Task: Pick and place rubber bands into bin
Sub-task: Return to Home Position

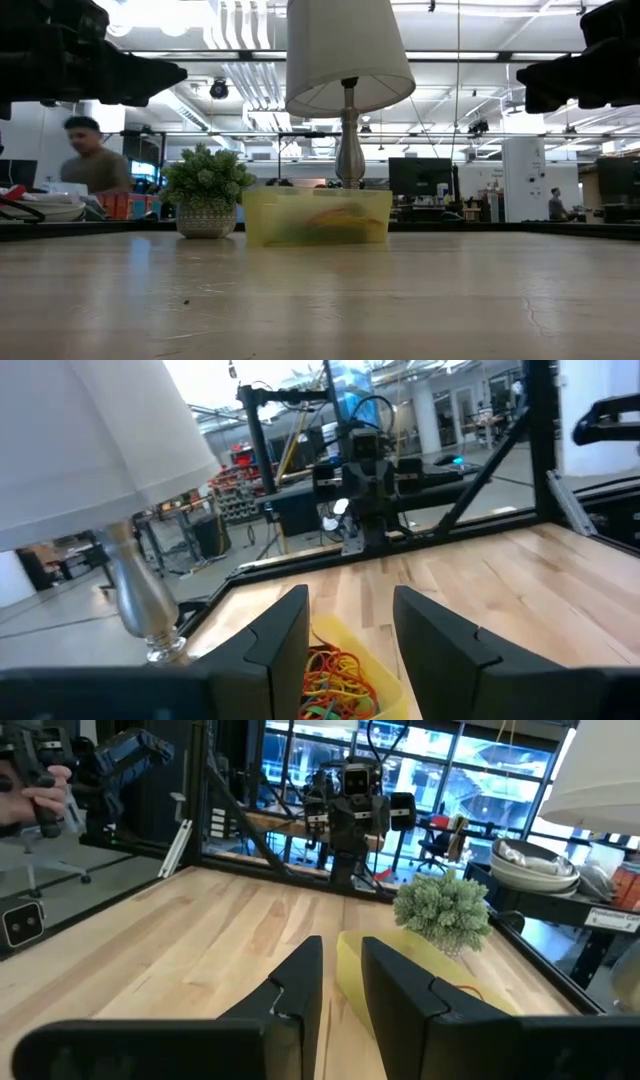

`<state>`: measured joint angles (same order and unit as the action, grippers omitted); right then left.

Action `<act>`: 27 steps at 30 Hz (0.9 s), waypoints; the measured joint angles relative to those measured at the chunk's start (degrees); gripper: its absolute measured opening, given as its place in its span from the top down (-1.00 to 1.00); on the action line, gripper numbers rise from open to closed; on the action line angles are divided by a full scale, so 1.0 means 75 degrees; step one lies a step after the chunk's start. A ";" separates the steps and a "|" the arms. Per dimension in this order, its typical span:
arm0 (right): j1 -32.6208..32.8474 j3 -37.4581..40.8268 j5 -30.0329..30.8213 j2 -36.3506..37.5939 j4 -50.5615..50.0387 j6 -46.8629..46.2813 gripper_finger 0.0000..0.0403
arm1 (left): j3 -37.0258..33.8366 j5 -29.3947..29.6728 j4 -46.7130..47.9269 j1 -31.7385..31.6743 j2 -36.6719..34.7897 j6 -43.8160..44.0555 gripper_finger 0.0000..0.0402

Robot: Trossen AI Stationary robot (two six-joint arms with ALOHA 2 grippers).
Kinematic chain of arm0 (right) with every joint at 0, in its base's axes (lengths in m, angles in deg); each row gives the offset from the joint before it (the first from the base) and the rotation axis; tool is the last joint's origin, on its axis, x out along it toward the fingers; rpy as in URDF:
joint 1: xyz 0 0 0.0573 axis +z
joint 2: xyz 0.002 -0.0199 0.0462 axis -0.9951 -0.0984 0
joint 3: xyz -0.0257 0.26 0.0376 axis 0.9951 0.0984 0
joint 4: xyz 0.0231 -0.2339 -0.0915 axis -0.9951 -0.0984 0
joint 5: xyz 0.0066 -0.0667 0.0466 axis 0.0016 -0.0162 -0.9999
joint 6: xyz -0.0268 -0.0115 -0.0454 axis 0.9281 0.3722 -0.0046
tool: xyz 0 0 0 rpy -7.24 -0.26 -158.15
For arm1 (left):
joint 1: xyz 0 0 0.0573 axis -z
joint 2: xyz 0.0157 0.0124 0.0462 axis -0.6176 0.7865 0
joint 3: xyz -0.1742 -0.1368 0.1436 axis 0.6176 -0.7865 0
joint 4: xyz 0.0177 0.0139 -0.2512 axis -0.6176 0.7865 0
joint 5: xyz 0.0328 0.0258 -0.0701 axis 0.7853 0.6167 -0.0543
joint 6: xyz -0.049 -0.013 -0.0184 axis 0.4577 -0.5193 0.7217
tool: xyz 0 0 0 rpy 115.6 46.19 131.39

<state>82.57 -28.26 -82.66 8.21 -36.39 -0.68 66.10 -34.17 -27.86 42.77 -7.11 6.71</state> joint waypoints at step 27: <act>0.0000 0.0000 -0.0012 -0.0003 -0.0018 0.0093 0.66 | -0.0012 -0.0825 0.2811 -0.0102 -0.2049 -0.0273 0.34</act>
<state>82.57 -28.26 -82.74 8.18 -36.52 0.02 66.01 -40.35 -6.77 42.00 -22.48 4.66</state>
